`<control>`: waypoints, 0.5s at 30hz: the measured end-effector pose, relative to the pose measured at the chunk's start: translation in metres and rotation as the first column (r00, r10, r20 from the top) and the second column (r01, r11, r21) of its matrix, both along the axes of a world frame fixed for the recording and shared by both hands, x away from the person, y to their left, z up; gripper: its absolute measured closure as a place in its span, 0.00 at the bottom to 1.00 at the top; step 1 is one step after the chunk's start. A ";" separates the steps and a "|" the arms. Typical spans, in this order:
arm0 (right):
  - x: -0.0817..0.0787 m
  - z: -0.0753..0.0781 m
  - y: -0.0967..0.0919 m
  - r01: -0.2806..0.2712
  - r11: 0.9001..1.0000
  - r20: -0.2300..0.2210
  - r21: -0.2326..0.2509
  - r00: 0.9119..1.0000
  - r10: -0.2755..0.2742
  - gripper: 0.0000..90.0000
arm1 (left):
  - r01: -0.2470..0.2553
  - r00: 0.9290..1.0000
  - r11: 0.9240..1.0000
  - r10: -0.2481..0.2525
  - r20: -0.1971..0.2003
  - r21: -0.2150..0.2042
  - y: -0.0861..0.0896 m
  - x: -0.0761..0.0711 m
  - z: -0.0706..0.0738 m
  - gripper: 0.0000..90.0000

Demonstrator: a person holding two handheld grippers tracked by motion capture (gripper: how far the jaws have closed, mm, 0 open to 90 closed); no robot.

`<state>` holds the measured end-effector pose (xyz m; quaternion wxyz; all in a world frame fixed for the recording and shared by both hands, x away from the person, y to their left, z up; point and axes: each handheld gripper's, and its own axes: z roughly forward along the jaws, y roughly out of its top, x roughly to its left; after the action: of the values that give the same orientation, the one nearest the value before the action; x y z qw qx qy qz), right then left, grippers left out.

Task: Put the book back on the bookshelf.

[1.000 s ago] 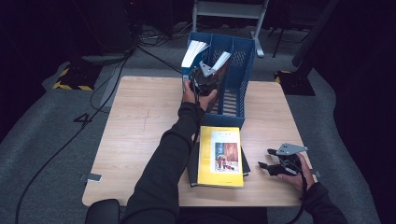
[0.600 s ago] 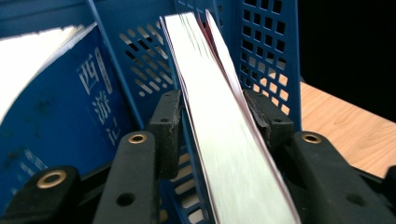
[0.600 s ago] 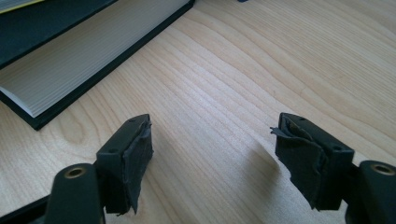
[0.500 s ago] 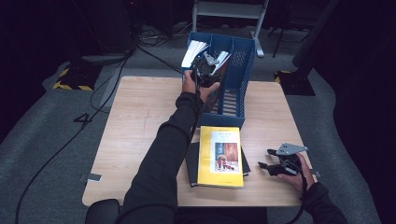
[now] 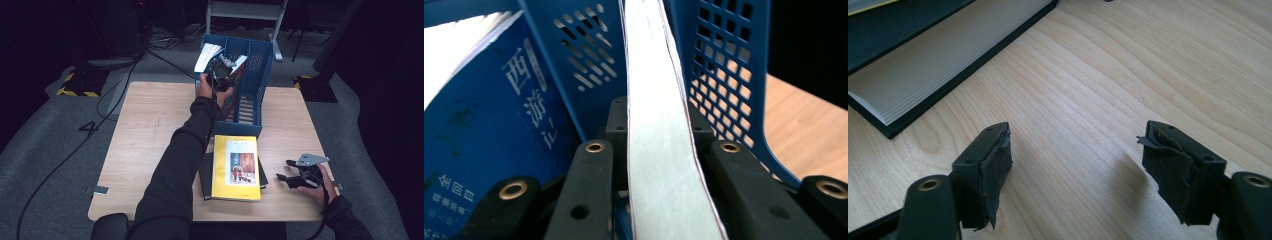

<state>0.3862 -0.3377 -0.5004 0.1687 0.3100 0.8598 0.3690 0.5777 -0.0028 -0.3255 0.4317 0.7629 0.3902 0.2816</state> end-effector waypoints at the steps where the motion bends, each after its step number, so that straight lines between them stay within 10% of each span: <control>1: 0.000 0.000 0.000 0.000 1.000 0.001 -0.001 1.000 0.000 0.31 | -0.008 1.000 1.000 0.008 0.004 -0.004 -0.001 0.001 0.000 0.82; 15: 0.000 0.000 -0.001 -0.001 1.000 0.001 0.004 1.000 0.001 0.31 | -0.134 0.989 0.991 0.135 0.060 -0.012 -0.007 0.019 0.000 0.81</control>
<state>0.3862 -0.3390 -0.5006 0.1680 0.3096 0.8591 0.3712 0.5965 -0.0102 -0.3252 0.4266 0.7242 0.4285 0.3316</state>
